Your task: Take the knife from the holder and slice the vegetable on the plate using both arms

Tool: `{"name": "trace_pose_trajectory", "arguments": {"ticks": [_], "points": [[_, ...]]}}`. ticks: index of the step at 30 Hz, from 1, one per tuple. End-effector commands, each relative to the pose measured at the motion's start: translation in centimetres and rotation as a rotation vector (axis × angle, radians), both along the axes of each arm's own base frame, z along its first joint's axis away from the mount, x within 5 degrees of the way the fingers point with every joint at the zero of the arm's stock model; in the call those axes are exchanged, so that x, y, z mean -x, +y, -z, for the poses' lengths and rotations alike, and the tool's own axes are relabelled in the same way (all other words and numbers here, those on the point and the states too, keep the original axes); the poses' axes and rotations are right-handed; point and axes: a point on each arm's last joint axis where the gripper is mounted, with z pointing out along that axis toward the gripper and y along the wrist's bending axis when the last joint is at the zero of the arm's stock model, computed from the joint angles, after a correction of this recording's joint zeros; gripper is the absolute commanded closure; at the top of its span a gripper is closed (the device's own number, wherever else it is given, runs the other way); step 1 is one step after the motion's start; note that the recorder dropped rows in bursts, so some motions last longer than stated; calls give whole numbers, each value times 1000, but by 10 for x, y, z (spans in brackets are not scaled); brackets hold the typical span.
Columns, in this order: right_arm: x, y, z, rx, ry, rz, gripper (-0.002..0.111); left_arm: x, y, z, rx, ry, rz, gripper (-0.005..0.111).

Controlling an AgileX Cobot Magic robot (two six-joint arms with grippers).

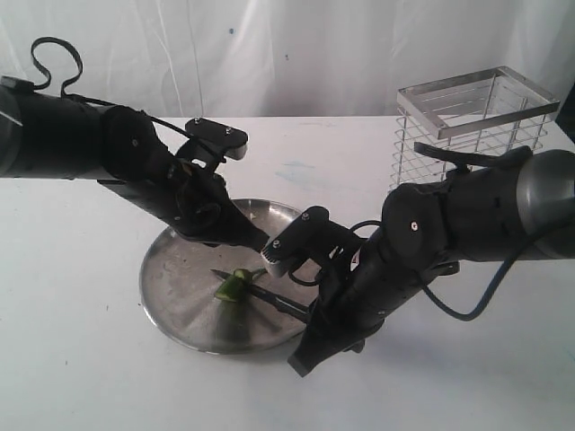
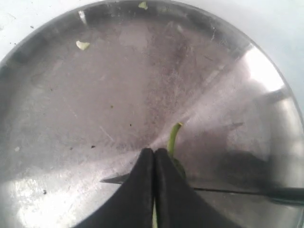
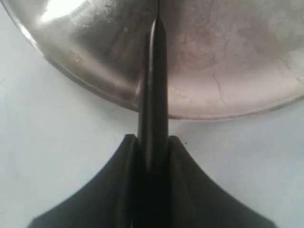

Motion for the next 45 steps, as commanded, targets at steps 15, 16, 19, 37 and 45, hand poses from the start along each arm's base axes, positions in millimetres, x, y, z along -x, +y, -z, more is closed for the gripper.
{"name": "trace_pose_trajectory", "arguments": {"ticks": [15,16,19,37,45], "points": [[6,-2,1,34,58,-33,108,5,4,47,-88,148,20,106],[6,-2,1,33,56,-32,108,5,4,43,-83,138,20,106],[5,-1,1,32,52,-31,108,7,5,27,-64,98,20,106],[5,-1,1,28,44,-29,108,30,10,9,-106,234,117,56],[5,-1,1,27,43,-29,108,27,0,17,-23,233,144,56]]}}
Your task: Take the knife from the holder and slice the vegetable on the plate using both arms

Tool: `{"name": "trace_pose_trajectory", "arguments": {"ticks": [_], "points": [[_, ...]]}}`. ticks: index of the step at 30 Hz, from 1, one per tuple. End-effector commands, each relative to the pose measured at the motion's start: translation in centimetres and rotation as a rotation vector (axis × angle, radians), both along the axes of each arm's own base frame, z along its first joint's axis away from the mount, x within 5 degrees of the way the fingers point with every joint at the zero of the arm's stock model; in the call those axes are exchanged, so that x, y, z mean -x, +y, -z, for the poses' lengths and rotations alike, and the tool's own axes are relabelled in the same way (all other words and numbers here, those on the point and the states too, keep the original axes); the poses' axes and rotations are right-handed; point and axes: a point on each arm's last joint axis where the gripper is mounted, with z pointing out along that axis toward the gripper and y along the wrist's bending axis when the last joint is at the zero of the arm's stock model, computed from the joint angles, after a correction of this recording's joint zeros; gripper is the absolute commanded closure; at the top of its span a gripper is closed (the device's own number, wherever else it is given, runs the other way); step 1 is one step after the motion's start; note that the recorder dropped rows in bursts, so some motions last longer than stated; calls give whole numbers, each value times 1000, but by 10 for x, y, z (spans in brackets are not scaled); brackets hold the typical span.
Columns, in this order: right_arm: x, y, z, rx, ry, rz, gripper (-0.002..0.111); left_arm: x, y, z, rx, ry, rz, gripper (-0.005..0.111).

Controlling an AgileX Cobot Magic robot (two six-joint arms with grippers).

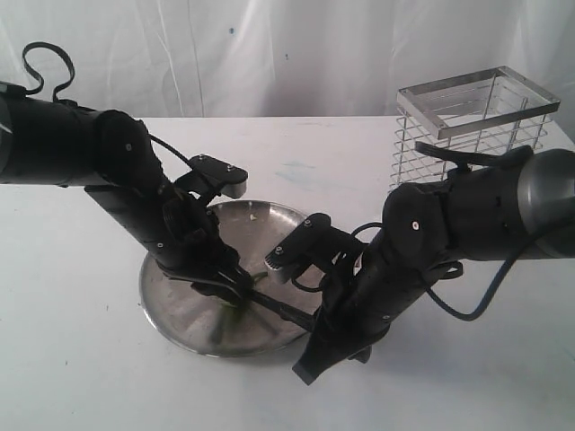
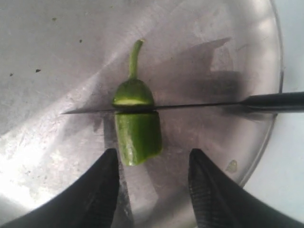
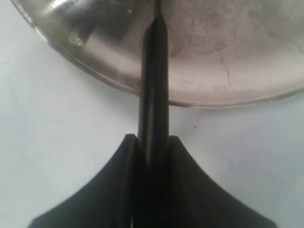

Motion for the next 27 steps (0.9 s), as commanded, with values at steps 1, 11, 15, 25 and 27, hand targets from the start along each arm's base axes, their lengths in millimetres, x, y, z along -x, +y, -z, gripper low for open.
{"name": "trace_pose_trajectory", "arguments": {"ticks": [1,11,15,25,27], "points": [[0,1,-1,3,-3,-13,108,1,-5,10,38,44,17,56],[0,1,-1,3,-3,-13,108,-5,-6,33,15,69,3,62],[2,0,0,11,14,-18,108,-8,-7,34,17,46,-7,72],[7,-6,2,83,62,-51,108,-13,-7,33,31,2,-43,77],[8,-8,3,109,69,-56,108,-14,-7,32,34,-4,-53,77]]}}
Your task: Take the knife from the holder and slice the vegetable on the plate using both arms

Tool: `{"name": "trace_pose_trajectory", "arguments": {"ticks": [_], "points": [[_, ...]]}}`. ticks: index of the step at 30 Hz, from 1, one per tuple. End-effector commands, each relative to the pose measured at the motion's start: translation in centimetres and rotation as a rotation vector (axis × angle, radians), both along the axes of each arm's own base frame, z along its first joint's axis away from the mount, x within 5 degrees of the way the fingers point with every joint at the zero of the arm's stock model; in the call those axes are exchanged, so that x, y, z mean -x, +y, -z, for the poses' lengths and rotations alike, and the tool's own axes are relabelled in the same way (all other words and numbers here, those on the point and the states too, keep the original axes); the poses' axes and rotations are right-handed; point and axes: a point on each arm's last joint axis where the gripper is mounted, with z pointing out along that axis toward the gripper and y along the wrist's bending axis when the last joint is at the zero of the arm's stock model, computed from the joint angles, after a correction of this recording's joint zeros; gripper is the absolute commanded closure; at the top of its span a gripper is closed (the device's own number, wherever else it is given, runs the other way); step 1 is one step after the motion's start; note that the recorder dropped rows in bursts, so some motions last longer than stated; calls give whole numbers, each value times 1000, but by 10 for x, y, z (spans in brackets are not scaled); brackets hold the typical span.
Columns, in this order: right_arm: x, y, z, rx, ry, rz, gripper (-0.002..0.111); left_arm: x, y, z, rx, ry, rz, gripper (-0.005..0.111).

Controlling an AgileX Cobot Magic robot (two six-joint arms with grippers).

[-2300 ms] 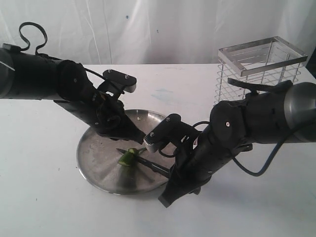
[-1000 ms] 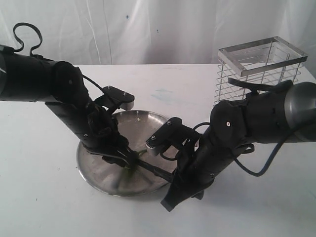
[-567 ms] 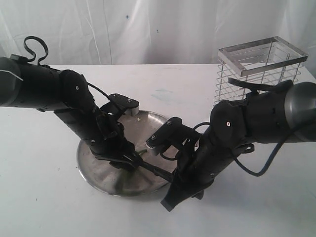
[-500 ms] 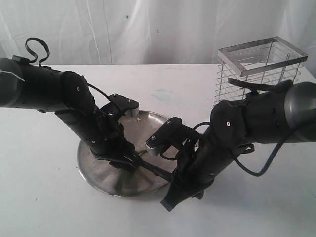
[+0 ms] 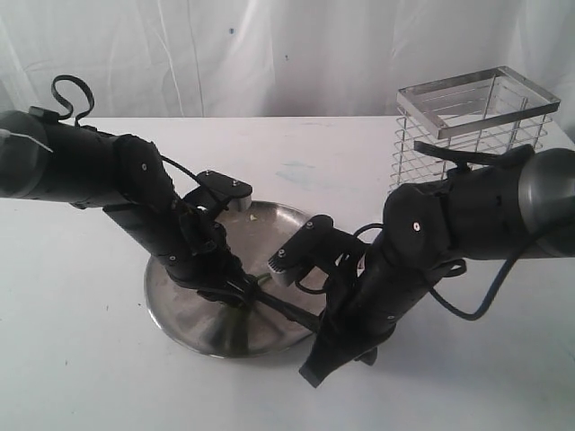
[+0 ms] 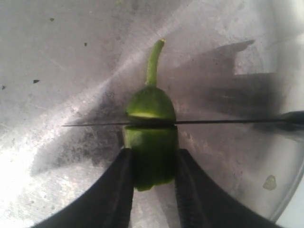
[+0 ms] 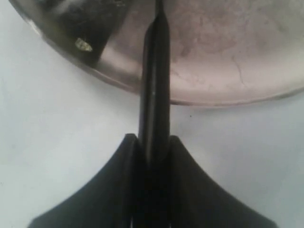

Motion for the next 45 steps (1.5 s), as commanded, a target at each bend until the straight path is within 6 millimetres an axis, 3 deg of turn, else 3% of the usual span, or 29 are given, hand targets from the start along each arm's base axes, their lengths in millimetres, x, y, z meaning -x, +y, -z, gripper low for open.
{"name": "trace_pose_trajectory", "arguments": {"ticks": [1,8,17,22,29,45], "points": [[6,-7,2,90,54,-42,108,-2,-3,3,18,-15,-36,77],[4,-12,1,162,55,-22,108,-3,-3,3,22,-22,-45,77],[-11,-3,-20,173,17,-48,108,-2,-3,1,24,-22,-43,77],[-9,1,-3,325,88,-116,108,-1,-3,1,21,-9,-38,77],[-8,-4,-5,384,80,-108,108,-1,-3,2,21,-7,-38,77],[-29,34,-2,427,37,-182,108,1,-3,2,18,10,-31,77]]}}
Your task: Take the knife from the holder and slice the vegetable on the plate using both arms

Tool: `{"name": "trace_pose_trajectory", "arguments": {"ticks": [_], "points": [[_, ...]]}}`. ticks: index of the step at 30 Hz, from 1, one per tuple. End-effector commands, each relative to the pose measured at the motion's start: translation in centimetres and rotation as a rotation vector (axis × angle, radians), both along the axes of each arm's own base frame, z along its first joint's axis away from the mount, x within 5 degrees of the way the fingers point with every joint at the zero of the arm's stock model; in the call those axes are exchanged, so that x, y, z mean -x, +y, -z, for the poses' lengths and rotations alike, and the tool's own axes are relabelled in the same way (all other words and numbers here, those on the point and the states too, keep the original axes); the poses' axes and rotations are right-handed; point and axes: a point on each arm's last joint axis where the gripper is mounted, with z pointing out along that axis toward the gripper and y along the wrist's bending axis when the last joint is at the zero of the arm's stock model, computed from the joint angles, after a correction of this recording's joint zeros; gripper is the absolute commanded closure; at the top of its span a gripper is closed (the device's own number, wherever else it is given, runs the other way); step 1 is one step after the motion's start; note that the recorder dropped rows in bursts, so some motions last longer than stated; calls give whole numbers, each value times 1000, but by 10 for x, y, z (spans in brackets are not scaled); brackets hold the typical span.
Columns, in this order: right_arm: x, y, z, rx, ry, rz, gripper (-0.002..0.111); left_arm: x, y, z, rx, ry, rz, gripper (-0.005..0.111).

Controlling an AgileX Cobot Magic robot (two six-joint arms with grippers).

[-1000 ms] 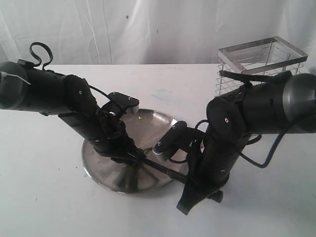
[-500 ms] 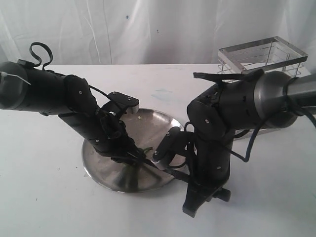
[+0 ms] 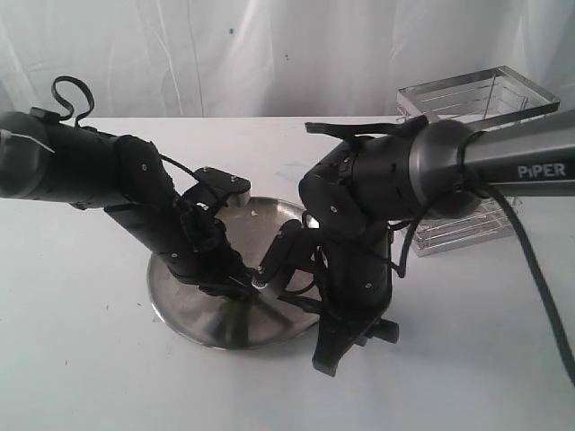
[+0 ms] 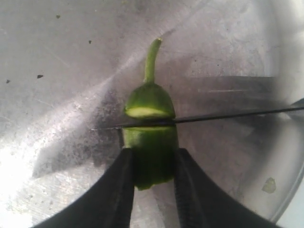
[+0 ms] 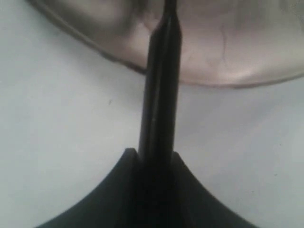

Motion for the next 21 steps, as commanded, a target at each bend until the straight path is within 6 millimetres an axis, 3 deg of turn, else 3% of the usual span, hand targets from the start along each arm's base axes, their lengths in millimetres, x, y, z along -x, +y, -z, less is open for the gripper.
{"name": "trace_pose_trajectory", "arguments": {"ticks": [1,4,10,21], "points": [[-3,7,5,32,18,-28,108,4,-1,2,3,33,-2,77],[-3,-1,4,126,28,-26,108,4,0,-2,-7,8,11,77],[-3,-2,4,142,23,-12,108,4,1,-16,10,-36,6,77],[-4,-2,3,137,18,-10,108,5,3,-17,-6,-34,-1,77]]}}
